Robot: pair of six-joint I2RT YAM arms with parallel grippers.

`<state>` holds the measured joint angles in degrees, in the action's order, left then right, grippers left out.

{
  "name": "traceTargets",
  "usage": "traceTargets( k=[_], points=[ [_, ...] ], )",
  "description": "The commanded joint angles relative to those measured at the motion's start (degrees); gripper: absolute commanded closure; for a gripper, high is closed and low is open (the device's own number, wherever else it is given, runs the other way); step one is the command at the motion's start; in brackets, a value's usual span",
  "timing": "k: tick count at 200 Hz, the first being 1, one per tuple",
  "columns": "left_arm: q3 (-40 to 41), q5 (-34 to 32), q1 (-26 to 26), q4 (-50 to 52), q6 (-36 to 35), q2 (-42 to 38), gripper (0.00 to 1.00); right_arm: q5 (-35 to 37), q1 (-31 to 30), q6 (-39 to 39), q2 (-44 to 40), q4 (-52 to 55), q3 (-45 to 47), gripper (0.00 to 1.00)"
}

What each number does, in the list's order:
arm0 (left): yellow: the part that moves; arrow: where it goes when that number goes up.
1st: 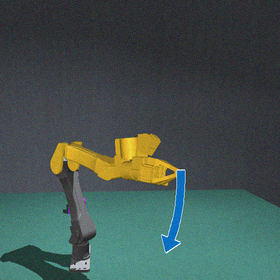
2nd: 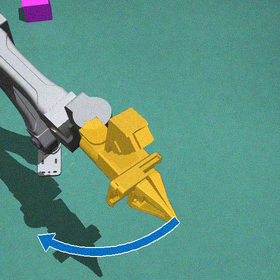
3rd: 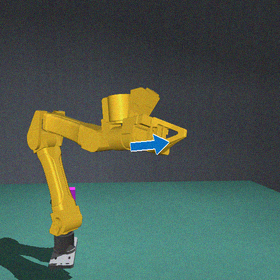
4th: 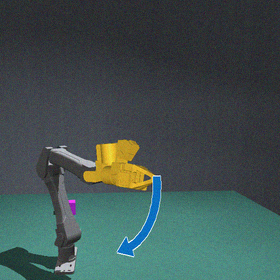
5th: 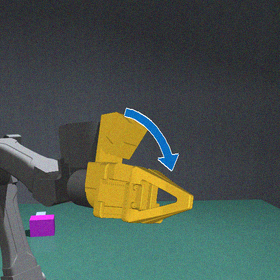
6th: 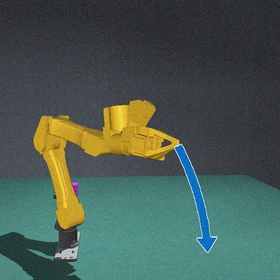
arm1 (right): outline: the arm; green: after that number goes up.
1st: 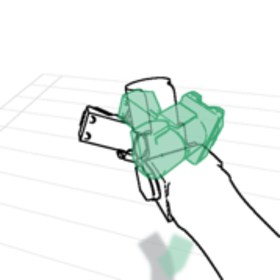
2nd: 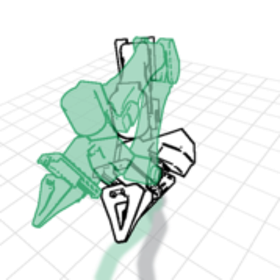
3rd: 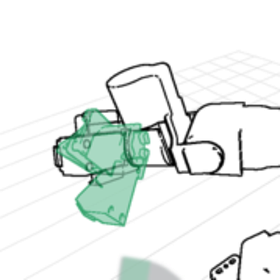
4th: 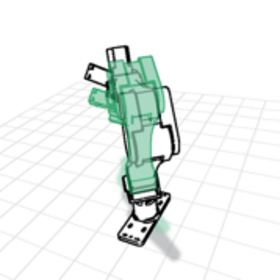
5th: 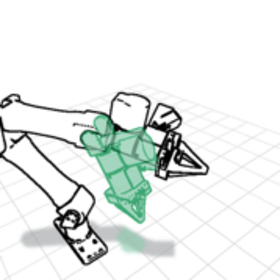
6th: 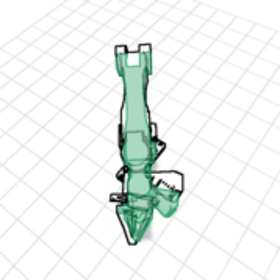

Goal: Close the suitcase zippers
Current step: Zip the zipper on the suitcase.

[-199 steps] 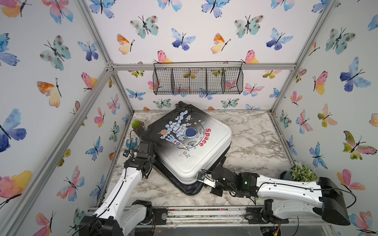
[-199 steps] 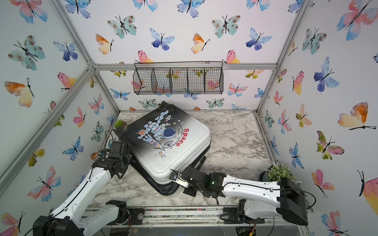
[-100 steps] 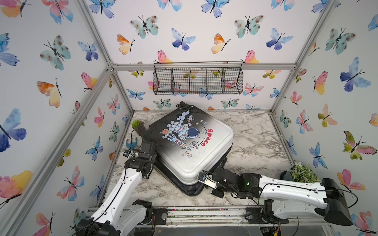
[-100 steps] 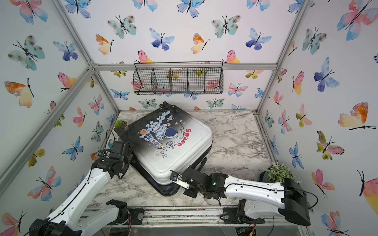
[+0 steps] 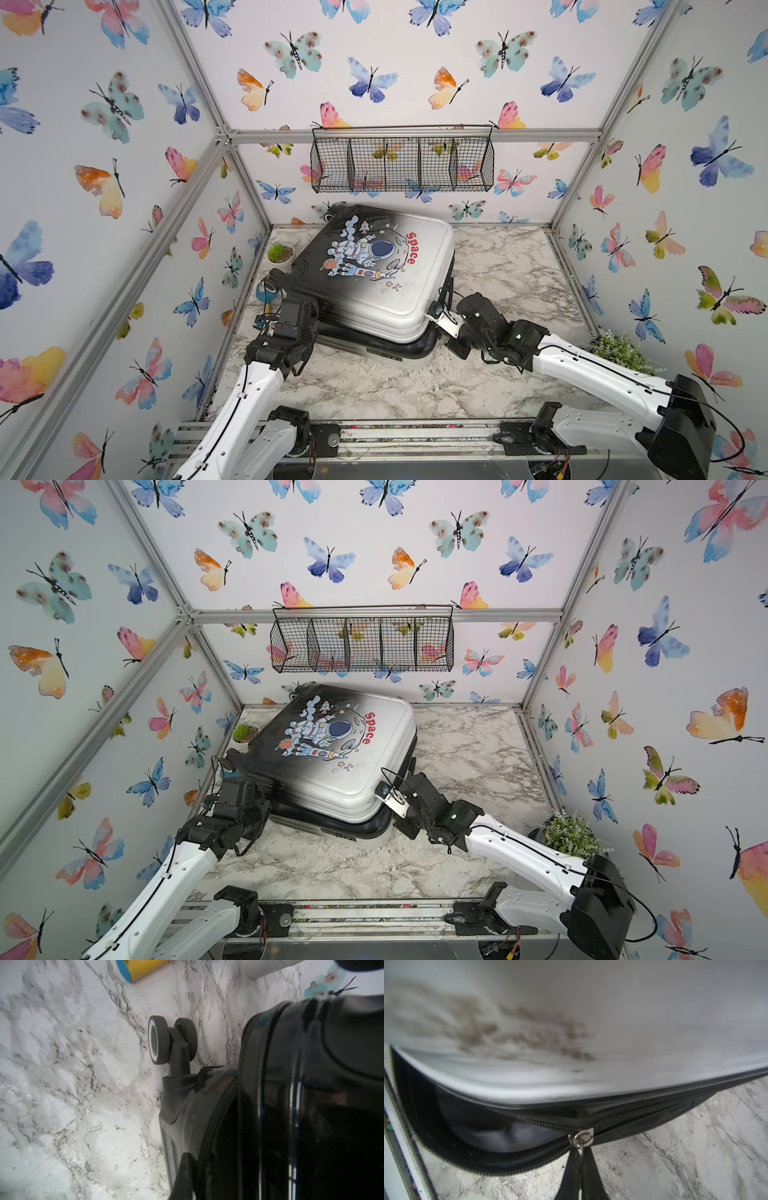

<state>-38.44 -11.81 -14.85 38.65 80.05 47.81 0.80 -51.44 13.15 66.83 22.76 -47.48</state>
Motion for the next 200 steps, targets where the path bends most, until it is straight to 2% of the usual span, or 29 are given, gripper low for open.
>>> traceTargets(
  k=[1, 30, 48, 73, 87, 99, 111, 143, 158, 173, 188, 200],
  points=[
    [1.4, 7.0, -5.9, -7.0, 8.0, -0.2, 1.00, -10.1, -1.0, 0.4, -3.4, -8.5, -0.8, 0.98],
    [2.6, 2.0, -14.4, -9.1, 17.1, 2.1, 1.00, -9.6, -6.8, -0.4, -3.2, -9.5, 0.5, 0.98],
    [4.0, 1.7, -17.1, -12.7, 20.5, 4.2, 1.00, -9.7, -8.2, -2.2, -3.5, -10.1, 1.9, 0.98],
    [3.3, 0.7, -17.8, -13.0, 20.5, 6.5, 1.00, -8.2, -10.7, -3.9, -4.9, -10.6, 3.2, 0.98],
    [1.4, -0.8, -17.8, -12.4, 18.4, 7.2, 1.00, -4.0, -10.8, -5.3, -5.6, -10.6, 4.2, 0.98],
    [-1.1, -3.4, -17.7, -9.3, 15.4, 8.0, 1.00, 0.4, -10.3, -4.7, -6.0, -9.9, 4.5, 0.97],
    [-2.8, -5.0, -17.5, -6.1, 13.2, 8.4, 1.00, 0.5, -7.5, -3.9, -6.3, -9.3, 4.5, 0.97],
    [-2.9, -6.5, -17.3, -2.0, 11.1, 5.8, 0.72, -3.0, 1.1, -0.4, -6.2, -8.5, 4.0, 0.97],
    [-2.1, -6.9, -17.2, -2.4, 9.8, 4.0, 0.65, -4.8, 4.6, 1.1, -6.1, -8.4, 3.7, 0.97],
    [-1.9, -6.5, -17.2, -2.2, 8.8, 3.1, 0.54, -5.0, 6.9, 3.0, -5.1, -8.2, 3.2, 0.97],
    [-2.5, -6.4, -17.2, -0.7, 7.1, 2.7, 0.37, -5.4, 8.5, 4.9, -3.6, -8.0, 2.5, 0.97],
    [-3.4, -7.4, -17.1, 1.7, 5.8, 2.1, 0.32, -5.5, 9.7, 5.9, -2.9, -7.8, 2.2, 0.97]
  ],
)
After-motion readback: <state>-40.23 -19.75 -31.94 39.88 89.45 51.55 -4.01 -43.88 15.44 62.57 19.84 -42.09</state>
